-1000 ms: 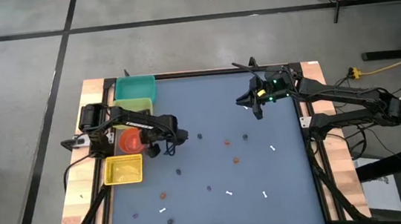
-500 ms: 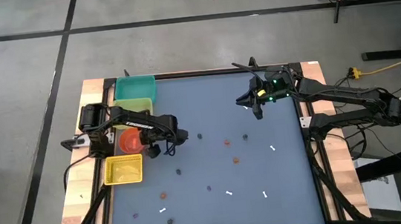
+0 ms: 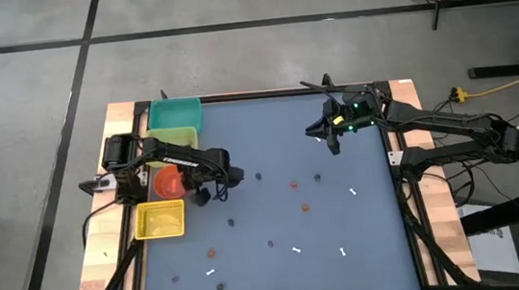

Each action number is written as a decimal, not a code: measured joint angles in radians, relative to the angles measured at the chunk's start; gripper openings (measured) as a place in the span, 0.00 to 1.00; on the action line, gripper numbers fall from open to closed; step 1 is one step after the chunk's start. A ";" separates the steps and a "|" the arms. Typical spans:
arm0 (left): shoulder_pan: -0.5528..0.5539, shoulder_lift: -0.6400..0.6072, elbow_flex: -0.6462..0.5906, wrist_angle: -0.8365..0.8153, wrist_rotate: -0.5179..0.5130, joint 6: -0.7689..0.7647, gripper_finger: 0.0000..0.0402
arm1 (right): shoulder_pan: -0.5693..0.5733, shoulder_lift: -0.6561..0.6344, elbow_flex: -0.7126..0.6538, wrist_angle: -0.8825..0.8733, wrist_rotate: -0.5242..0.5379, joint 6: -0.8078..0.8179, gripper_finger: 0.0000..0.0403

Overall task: Sort Halloween decoration
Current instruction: Put the top left orange pumpkin toy into the orange bin, then put the top right white bone toy into the yellow bin

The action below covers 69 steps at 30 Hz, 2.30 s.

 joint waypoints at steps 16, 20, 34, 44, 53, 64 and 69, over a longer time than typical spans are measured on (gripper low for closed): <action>0.000 0.000 0.000 0.001 0.019 -0.003 0.45 | 0.000 0.000 0.000 0.000 0.000 0.000 0.15; 0.000 0.000 0.000 -0.004 0.009 0.004 0.44 | 0.000 0.000 0.000 0.000 0.000 -0.050 0.15; 0.000 -0.134 0.135 0.282 -0.097 0.024 0.43 | 0.000 0.002 -0.007 -0.181 0.346 -0.083 0.15; 0.000 -0.129 0.134 0.842 -0.113 0.205 0.43 | 0.000 0.002 -0.095 -0.164 0.366 -0.082 0.15; 0.000 -0.129 0.134 0.996 -0.113 0.283 0.43 | 0.000 0.002 -0.179 -0.066 0.436 -0.076 0.15; 0.000 -0.129 0.134 0.996 -0.113 0.283 0.43 | 0.000 0.006 -0.270 0.076 0.436 -0.075 0.15; 0.000 -0.129 0.134 0.996 -0.113 0.282 0.43 | 0.000 0.053 -0.287 0.096 0.436 -0.075 0.15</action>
